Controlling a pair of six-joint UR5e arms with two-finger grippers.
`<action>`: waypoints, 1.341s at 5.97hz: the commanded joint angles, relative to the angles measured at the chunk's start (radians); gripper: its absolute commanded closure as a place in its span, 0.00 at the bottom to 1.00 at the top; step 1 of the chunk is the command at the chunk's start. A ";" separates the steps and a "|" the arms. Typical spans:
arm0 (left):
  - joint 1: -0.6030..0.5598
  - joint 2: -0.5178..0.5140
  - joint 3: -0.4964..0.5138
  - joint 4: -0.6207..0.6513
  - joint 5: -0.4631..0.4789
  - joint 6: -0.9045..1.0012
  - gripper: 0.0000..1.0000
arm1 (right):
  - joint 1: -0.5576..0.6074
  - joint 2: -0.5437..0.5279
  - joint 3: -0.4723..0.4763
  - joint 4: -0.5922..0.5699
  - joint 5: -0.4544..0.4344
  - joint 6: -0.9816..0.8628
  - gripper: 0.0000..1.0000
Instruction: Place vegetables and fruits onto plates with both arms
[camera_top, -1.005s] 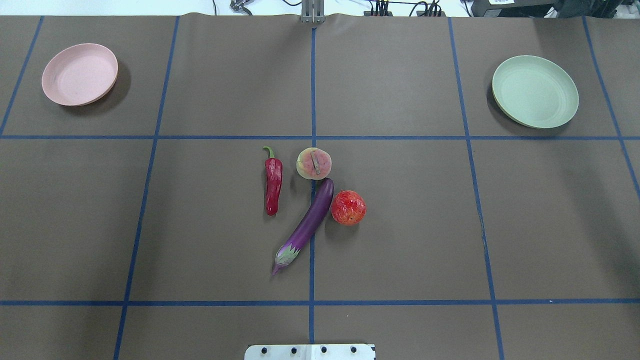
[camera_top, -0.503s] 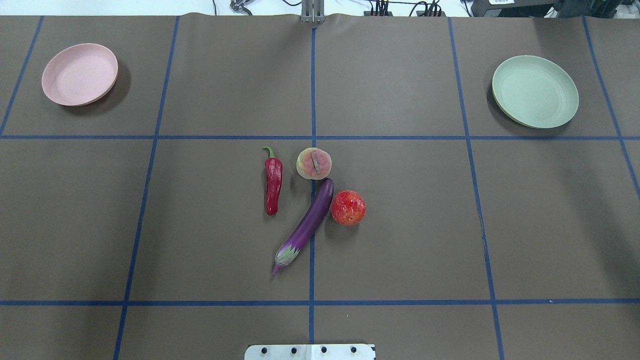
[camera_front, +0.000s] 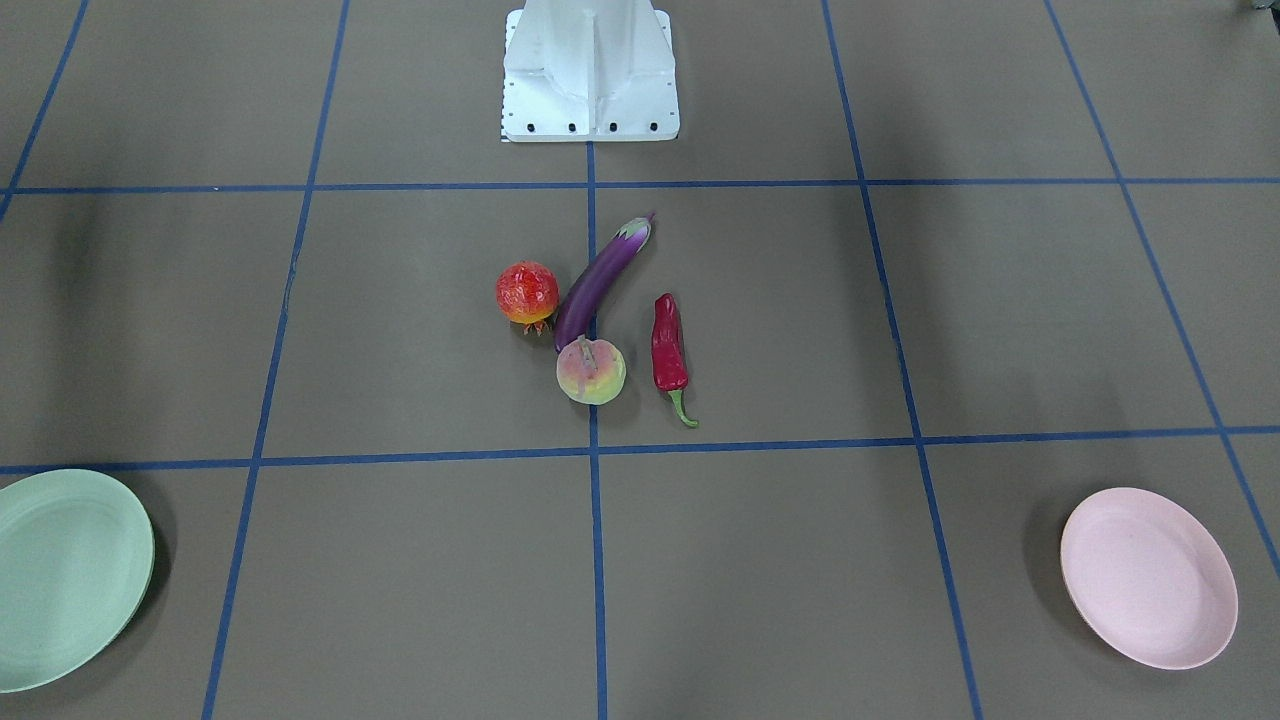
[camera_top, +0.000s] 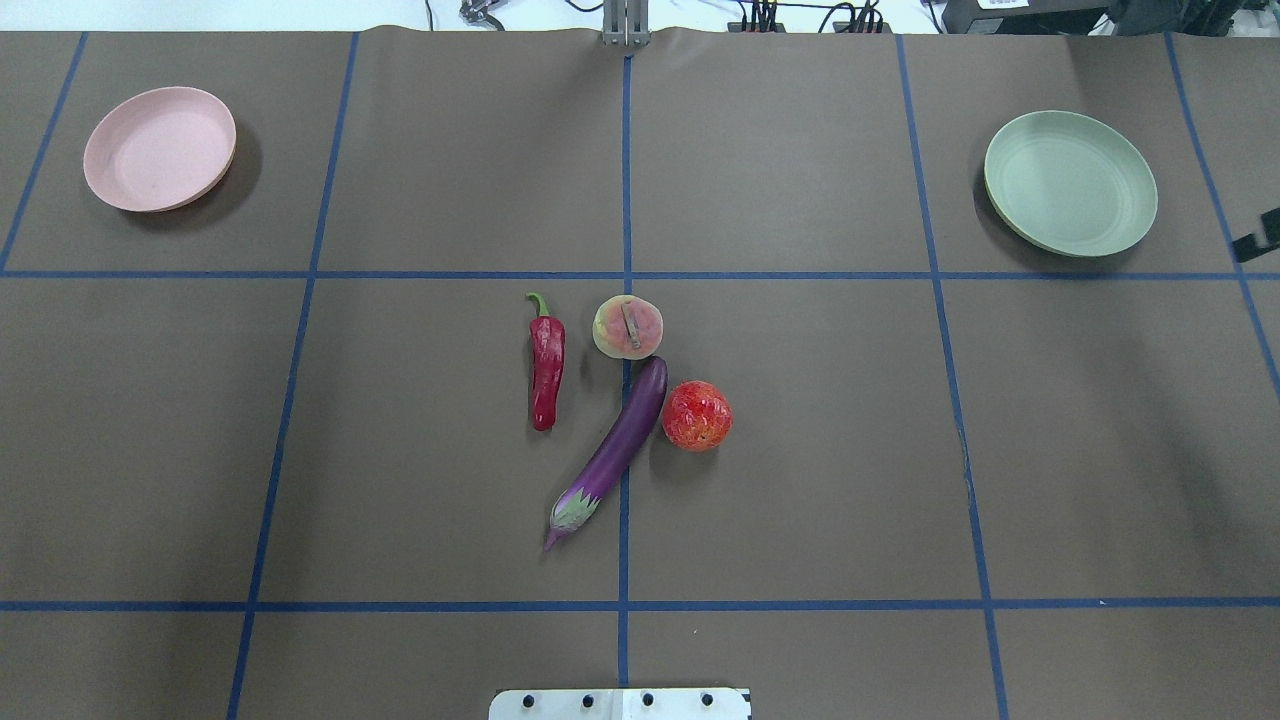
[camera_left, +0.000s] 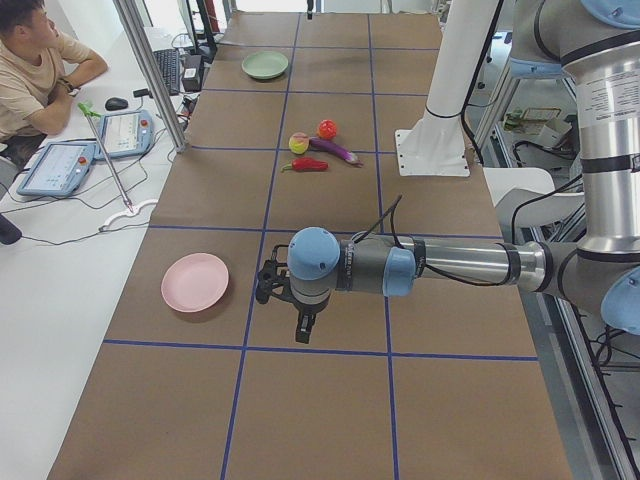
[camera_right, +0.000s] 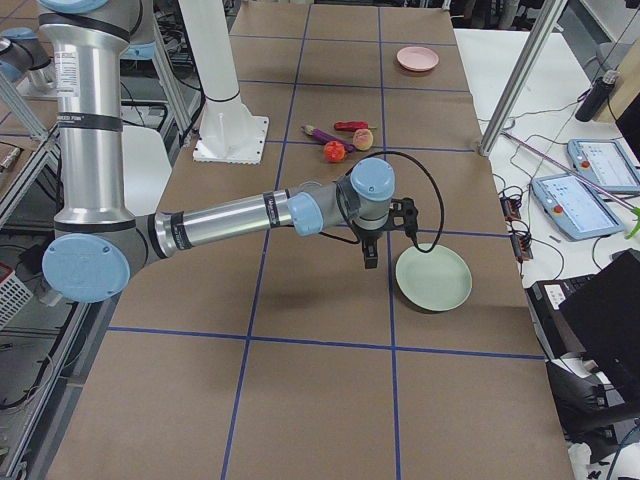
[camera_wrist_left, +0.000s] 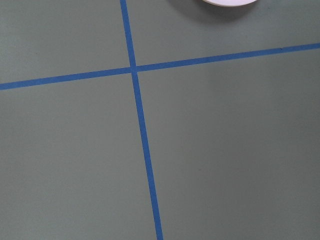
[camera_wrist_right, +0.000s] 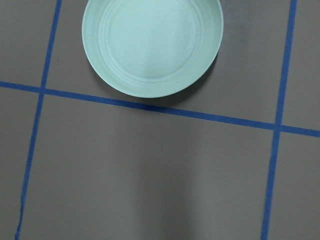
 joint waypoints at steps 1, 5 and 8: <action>0.000 0.000 0.003 0.000 0.000 0.000 0.00 | -0.214 0.114 0.026 0.085 -0.132 0.408 0.00; 0.003 0.000 0.020 -0.002 0.000 0.000 0.00 | -0.645 0.467 0.009 -0.161 -0.516 0.829 0.00; 0.003 -0.003 0.038 -0.002 0.000 0.002 0.00 | -0.770 0.596 -0.115 -0.168 -0.659 0.932 0.00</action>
